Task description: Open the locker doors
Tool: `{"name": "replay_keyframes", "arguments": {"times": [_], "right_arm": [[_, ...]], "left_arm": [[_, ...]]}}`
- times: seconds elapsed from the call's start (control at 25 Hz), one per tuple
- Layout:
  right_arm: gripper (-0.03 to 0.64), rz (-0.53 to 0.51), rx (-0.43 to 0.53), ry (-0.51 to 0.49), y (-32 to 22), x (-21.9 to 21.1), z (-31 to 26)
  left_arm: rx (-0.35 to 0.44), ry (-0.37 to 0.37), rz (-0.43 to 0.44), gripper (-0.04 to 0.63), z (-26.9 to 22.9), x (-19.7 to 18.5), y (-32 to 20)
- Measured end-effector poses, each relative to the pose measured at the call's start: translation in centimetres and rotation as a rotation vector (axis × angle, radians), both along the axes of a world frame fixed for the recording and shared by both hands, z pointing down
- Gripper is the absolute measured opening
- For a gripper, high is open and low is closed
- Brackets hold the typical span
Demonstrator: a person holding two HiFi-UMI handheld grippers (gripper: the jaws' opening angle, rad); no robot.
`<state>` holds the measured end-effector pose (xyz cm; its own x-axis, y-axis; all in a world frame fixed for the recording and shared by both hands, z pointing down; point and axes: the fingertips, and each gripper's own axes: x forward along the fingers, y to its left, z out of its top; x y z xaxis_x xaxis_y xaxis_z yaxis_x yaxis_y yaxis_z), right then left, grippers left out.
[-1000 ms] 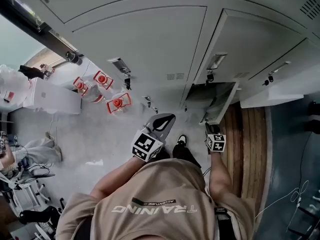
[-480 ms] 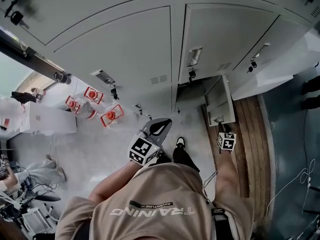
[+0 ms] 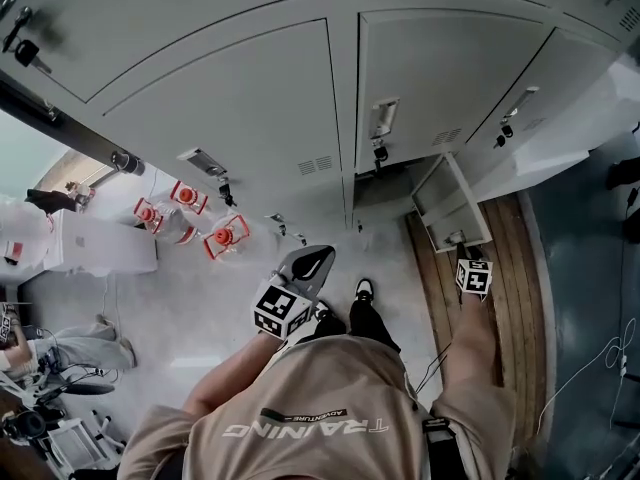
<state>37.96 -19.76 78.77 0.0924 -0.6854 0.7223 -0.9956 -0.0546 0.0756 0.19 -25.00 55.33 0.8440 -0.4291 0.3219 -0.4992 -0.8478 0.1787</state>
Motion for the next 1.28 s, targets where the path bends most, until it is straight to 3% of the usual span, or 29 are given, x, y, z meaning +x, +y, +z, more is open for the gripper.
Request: {"name": "replay_keyframes", "arguments": {"times": [0.28,0.44,0.68,0.92,1.04,1.28], "right_arm": [[0.098,0.028,0.028,0.024,2.2,0.8,-2.6],[0.096,0.007,0.072,0.006,4.2,-1.3,-4.5],[0.038,-0.131,0.159,-0.043,4.5,-10.0,-8.1],[0.017,-0.248,0.319,-0.18,1.3,-21.1,-15.7],[0.017,-0.261,0.357,-0.261,-0.5,-25.2,-19.0],[0.017,-0.41,0.387,-0.311,-1.9,-29.2,-24.8]], "left_arm": [[0.007,0.047,-0.024,0.006,-0.8,0.0,0.3],[0.018,0.093,-0.057,0.006,-2.0,-0.5,-0.1],[0.017,0.112,-0.068,0.006,-2.5,-2.2,0.0],[-0.035,0.135,-0.056,0.006,-1.9,-4.1,0.3],[-0.015,0.126,-0.048,0.006,-1.6,-5.0,-0.5],[-0.035,0.164,-0.1,0.006,-2.9,-5.3,-0.7]]}}
